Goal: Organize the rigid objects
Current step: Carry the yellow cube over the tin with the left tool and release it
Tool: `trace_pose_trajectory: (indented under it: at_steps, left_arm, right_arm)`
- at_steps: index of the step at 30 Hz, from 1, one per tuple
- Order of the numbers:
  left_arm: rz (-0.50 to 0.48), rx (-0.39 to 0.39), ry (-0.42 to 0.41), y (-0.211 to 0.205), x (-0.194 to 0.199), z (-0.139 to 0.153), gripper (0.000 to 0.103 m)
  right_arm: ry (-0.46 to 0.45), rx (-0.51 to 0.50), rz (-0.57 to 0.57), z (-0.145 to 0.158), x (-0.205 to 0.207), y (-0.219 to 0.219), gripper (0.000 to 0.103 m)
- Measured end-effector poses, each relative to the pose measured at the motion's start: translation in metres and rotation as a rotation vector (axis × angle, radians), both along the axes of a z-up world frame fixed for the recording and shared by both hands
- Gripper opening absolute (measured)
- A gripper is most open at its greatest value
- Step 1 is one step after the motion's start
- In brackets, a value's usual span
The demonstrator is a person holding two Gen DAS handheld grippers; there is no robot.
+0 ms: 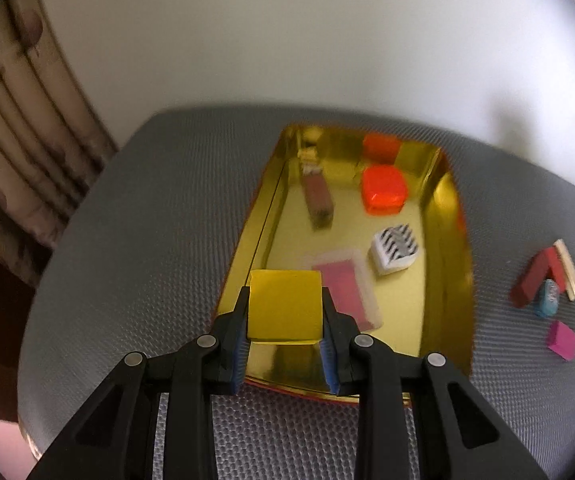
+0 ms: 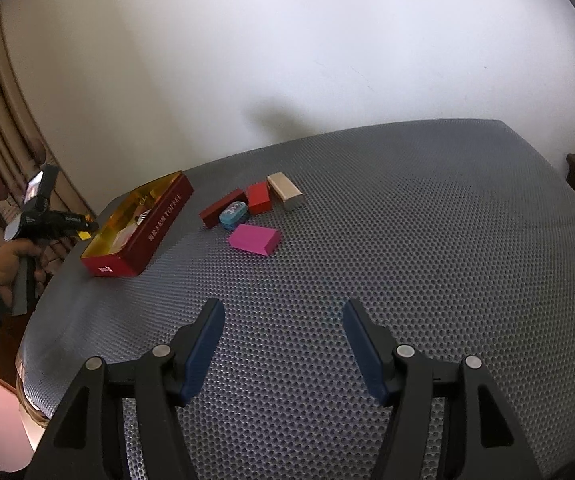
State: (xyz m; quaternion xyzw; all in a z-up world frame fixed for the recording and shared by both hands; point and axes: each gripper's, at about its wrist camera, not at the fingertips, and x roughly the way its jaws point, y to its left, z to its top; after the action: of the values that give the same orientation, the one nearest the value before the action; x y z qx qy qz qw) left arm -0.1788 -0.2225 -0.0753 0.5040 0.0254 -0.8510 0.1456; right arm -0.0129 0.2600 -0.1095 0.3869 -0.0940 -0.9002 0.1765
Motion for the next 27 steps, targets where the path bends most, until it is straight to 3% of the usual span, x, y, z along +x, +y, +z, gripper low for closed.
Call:
trace_pose_trajectory:
  at_steps: [8,19,22,23,26,27]
  left_arm:
    - [0.034,0.003,-0.081,-0.007,-0.014,-0.031,0.027]
    - [0.048,0.022,-0.081,-0.007,-0.011,-0.039,0.030]
    - [0.058,0.019,-0.049,-0.008,-0.004,-0.028,0.044]
    - [0.064,0.029,-0.028,-0.007,0.001,-0.018,0.044]
    - [0.052,0.043,0.090,0.000,0.017,0.028,0.048]
    - [0.033,0.049,0.163,0.006,0.027,0.050,0.056]
  right_arm:
    - [-0.032,-0.008,-0.005,-0.010,-0.006,-0.001,0.063]
    - [-0.054,-0.008,-0.010,-0.018,-0.005,0.000,0.063]
    - [-0.050,0.005,-0.007,-0.017,-0.004,-0.002,0.063]
    - [-0.051,0.010,-0.011,-0.017,-0.005,-0.004,0.063]
    - [-0.053,0.017,-0.023,-0.013,-0.011,-0.003,0.063]
    - [-0.052,0.033,-0.023,-0.011,-0.016,-0.004,0.063]
